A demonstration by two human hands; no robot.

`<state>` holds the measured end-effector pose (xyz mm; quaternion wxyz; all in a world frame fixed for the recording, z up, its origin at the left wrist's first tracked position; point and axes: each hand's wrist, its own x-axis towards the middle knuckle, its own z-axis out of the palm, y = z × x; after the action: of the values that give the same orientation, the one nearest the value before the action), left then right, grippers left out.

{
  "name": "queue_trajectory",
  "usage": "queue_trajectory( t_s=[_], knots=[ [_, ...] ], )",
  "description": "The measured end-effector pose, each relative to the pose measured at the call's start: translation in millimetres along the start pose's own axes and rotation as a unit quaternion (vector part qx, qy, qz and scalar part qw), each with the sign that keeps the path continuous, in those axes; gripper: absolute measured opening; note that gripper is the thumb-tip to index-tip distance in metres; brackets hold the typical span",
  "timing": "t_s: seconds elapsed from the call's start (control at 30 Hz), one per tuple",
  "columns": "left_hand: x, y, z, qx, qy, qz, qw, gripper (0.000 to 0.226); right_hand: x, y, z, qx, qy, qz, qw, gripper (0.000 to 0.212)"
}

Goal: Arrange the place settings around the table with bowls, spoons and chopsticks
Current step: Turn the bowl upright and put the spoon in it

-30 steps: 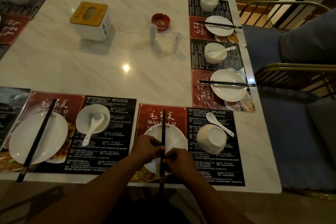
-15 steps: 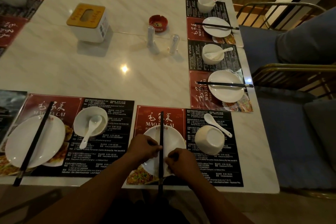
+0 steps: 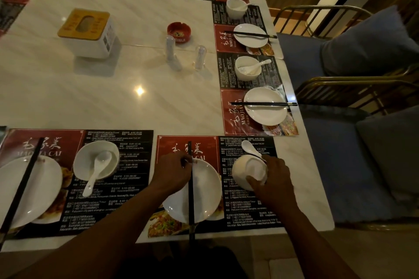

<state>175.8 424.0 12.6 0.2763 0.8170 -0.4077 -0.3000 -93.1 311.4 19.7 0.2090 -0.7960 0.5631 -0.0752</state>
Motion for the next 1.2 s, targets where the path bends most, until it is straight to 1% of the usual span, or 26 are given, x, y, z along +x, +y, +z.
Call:
queue_trajectory(
  t_s=[0.07,0.1,0.17,0.23,0.33,0.5,0.57,0.63,0.67,0.73,0.77,0.83,0.9,0.93,1.03,1.13,1.2],
  knots=[
    [0.5,5.7,2.1,-0.001,0.0,0.013,1.0,0.02,5.6,7.1,7.8,-0.023,-0.048,-0.018,0.998,0.096],
    [-0.1,8.8,2.9,0.003,0.003,0.022,1.0,0.02,6.8,9.1,12.0,-0.026,-0.066,-0.03,0.997,0.102],
    [-0.3,14.6,6.2,0.025,0.007,0.05,0.998,0.022,9.0,13.7,20.6,-0.013,-0.071,-0.048,0.996,0.107],
    [0.0,19.7,11.0,0.046,0.008,0.073,0.996,0.026,11.8,15.3,25.9,0.004,-0.064,-0.039,0.997,0.103],
    [1.4,32.0,21.9,0.074,0.0,0.085,0.994,0.035,17.7,17.2,25.0,0.044,-0.072,-0.024,0.996,0.098],
    [-2.0,60.3,45.7,0.112,-0.01,0.124,0.986,0.046,32.5,23.6,2.8,0.117,-0.115,-0.049,0.985,0.101],
    [-4.4,70.8,54.6,0.093,-0.025,0.138,0.986,0.055,43.6,27.0,-12.4,0.175,-0.15,-0.034,0.972,0.092],
    [-7.0,81.1,64.0,0.053,-0.038,0.154,0.986,0.06,56.3,27.5,-28.0,0.226,-0.216,0.011,0.95,0.084],
    [-7.9,86.1,69.4,0.032,-0.034,0.161,0.986,0.059,62.2,28.1,-34.3,0.247,-0.249,0.029,0.936,0.077],
    [-9.7,94.4,79.5,-0.011,0.002,0.156,0.988,0.049,70.8,27.3,-46.4,0.274,-0.3,0.047,0.912,0.062],
    [-10.4,97.8,83.1,-0.023,0.027,0.148,0.988,0.042,72.4,26.4,-51.6,0.285,-0.317,0.044,0.904,0.058],
    [-10.8,100.6,87.5,-0.012,0.072,0.126,0.989,0.03,74.8,29.1,-55.8,0.312,-0.338,0.038,0.887,0.06],
    [-11.6,100.9,88.4,0.021,0.086,0.097,0.991,0.022,73.6,32.4,-56.2,0.331,-0.368,0.016,0.869,0.055],
    [-11.7,101.2,87.9,0.037,0.083,0.084,0.992,0.019,71.8,33.7,-55.5,0.322,-0.38,-0.003,0.867,0.05],
    [-11.5,101.1,86.7,0.063,0.042,0.049,0.996,0.016,70.1,39.0,-45.9,0.222,-0.36,-0.038,0.905,0.041],
    [-9.0,97.1,89.6,0.099,-0.004,0.019,0.995,0.022,70.2,39.1,-39.2,0.171,-0.317,-0.016,0.933,0.031],
    [-6.5,94.4,92.7,0.114,-0.016,0.001,0.993,0.021,70.3,41.3,-33.1,0.122,-0.305,-0.026,0.944,0.027]
  ],
)
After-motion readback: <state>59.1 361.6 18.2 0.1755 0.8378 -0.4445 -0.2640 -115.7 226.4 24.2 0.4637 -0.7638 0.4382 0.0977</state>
